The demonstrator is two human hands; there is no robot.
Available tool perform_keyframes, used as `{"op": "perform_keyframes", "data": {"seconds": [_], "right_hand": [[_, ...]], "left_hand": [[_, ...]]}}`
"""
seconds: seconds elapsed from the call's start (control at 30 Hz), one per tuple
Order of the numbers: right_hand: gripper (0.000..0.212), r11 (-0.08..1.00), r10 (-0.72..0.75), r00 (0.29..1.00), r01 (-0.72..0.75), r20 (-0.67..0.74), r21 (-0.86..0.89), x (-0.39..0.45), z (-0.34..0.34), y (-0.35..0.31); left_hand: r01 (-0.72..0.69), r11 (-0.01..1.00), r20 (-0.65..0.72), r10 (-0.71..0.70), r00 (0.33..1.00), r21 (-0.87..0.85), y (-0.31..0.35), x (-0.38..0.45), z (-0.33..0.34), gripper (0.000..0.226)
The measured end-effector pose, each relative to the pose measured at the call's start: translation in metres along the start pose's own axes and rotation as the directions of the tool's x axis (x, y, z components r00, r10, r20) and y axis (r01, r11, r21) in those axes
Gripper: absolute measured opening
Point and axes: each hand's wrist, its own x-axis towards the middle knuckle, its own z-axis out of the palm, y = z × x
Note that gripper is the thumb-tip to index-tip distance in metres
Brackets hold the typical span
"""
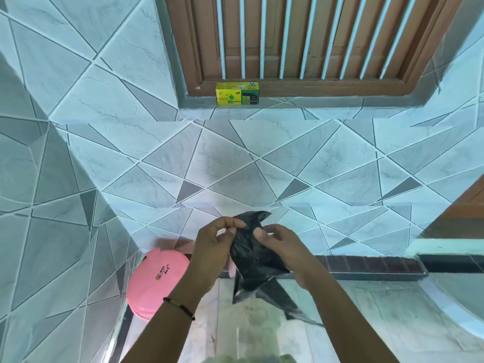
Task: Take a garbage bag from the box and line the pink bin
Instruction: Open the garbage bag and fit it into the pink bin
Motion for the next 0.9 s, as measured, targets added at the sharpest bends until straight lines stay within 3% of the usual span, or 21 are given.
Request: {"op": "perform_keyframes", "data": {"seconds": [0.07, 0.17, 0.2, 0.27, 0.33, 0.47, 0.53, 0.6, 0.7, 0.8, 0.9], "right_hand": [[0.043, 0.997, -0.031, 0.999, 0.033, 0.032, -0.064, 0.001, 0.010, -0.001], [0.016, 0.938, -0.145, 0.975, 0.081, -0.170, -0.337, 0.009, 0.019, 0.003], [0.011, 0.930, -0.186, 0.953, 0.093, -0.237, -0.356, 0.010, 0.021, 0.003], [0.007, 0.955, -0.209, 0.925, 0.122, -0.318, -0.272, 0.013, 0.022, 0.000], [0.010, 0.972, -0.204, 0.902, 0.141, -0.380, -0.188, 0.016, 0.020, -0.004], [0.014, 0.947, -0.288, 0.816, 0.164, -0.501, -0.277, 0.021, 0.004, -0.013], [0.010, 0.927, -0.330, 0.766, 0.152, -0.552, -0.343, 0.020, -0.010, -0.016], [0.008, 0.923, -0.332, 0.730, 0.122, -0.597, -0.365, 0.018, -0.023, -0.015], [0.008, 0.953, -0.262, 0.748, 0.102, -0.610, -0.286, 0.018, -0.029, -0.016], [0.009, 0.972, -0.230, 0.847, 0.178, -0.480, -0.153, 0.015, -0.008, -0.026], [0.009, 0.965, -0.263, 0.916, 0.246, -0.304, -0.092, 0.012, 0.016, -0.037]], "left_hand": [[-0.022, 0.998, 0.013, 0.021, 1.000, 0.062, 0.000, 0.000, -0.005, 0.035], [-0.062, 0.988, 0.021, 0.060, 0.998, 0.143, 0.000, 0.003, -0.017, 0.036], [-0.084, 0.984, 0.031, 0.080, 0.996, 0.160, 0.000, 0.004, -0.022, 0.032], [-0.132, 0.970, 0.094, 0.115, 0.989, 0.203, 0.002, 0.006, -0.032, 0.018], [-0.196, 0.931, 0.181, 0.144, 0.973, 0.307, 0.001, 0.008, -0.043, 0.020], [-0.400, 0.648, 0.352, 0.210, 0.912, 0.648, -0.008, 0.021, -0.069, 0.033], [-0.331, 0.474, 0.275, 0.186, 0.943, 0.816, -0.010, 0.028, -0.088, 0.039], [-0.178, 0.415, 0.110, 0.183, 0.977, 0.892, -0.007, 0.035, -0.107, 0.043], [-0.119, 0.568, -0.027, 0.241, 0.970, 0.815, 0.004, 0.042, -0.119, 0.044], [-0.178, 0.776, 0.081, 0.163, 0.983, 0.605, 0.013, 0.043, -0.106, 0.014], [-0.084, 0.893, 0.266, -0.041, 0.963, 0.442, 0.013, 0.039, -0.074, 0.052]]}}
